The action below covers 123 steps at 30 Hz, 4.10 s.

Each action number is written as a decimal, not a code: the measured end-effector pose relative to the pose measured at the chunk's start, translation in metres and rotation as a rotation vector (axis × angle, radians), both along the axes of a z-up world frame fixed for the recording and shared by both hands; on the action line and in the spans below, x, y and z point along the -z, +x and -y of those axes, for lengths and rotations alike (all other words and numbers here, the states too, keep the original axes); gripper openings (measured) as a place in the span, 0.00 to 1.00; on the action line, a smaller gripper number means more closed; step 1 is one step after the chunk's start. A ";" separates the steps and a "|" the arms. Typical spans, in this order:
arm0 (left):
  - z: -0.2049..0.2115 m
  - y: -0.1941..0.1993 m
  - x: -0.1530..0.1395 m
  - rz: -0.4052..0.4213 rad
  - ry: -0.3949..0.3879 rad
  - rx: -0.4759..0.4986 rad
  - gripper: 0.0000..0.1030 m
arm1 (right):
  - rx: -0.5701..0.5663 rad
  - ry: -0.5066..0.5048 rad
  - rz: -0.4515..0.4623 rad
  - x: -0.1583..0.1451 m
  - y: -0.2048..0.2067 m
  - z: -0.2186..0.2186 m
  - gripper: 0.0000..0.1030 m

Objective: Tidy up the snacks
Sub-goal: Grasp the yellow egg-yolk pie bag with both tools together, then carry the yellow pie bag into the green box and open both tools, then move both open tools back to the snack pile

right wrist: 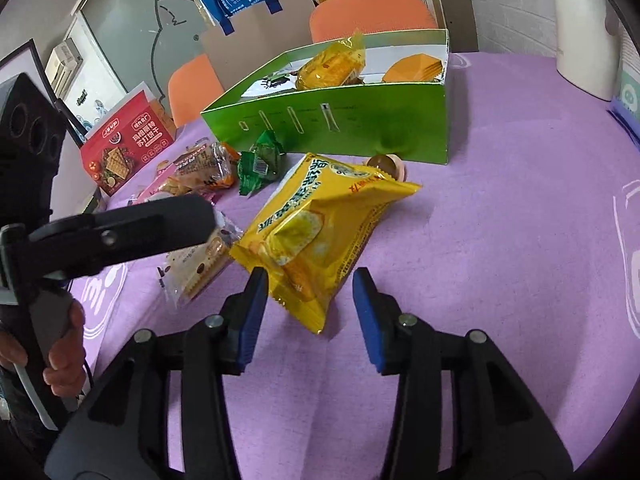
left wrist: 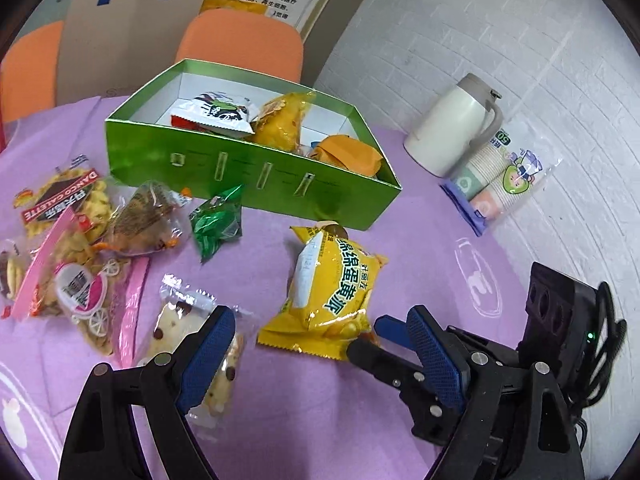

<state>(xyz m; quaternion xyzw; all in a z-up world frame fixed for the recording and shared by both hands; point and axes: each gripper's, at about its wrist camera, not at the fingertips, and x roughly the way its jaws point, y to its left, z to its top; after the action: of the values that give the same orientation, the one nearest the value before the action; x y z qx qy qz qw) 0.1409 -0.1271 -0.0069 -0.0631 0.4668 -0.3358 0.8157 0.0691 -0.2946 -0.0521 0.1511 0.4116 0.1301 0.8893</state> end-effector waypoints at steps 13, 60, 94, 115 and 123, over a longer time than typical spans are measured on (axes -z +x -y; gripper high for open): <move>0.027 0.020 0.045 -0.116 0.014 0.062 0.55 | 0.017 0.012 -0.017 0.008 0.022 -0.007 0.52; 0.080 0.148 -0.003 0.139 0.028 -0.031 0.50 | 0.050 -0.061 0.145 -0.031 0.163 0.040 0.30; -0.070 -0.036 -0.014 0.184 0.125 -0.321 0.93 | 0.049 -0.158 0.196 -0.043 -0.014 -0.004 0.93; -0.006 0.009 -0.001 0.237 0.120 -0.061 0.64 | 0.148 -0.119 0.048 -0.014 -0.014 0.017 0.93; 0.024 0.059 0.022 0.213 0.192 -0.030 0.59 | 0.153 -0.135 0.021 -0.008 0.004 0.021 0.84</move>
<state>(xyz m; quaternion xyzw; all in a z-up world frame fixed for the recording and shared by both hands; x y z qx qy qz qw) 0.1995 -0.1510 -0.0292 0.0442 0.4067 -0.2822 0.8677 0.0736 -0.3160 -0.0441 0.1204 0.3973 0.0355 0.9090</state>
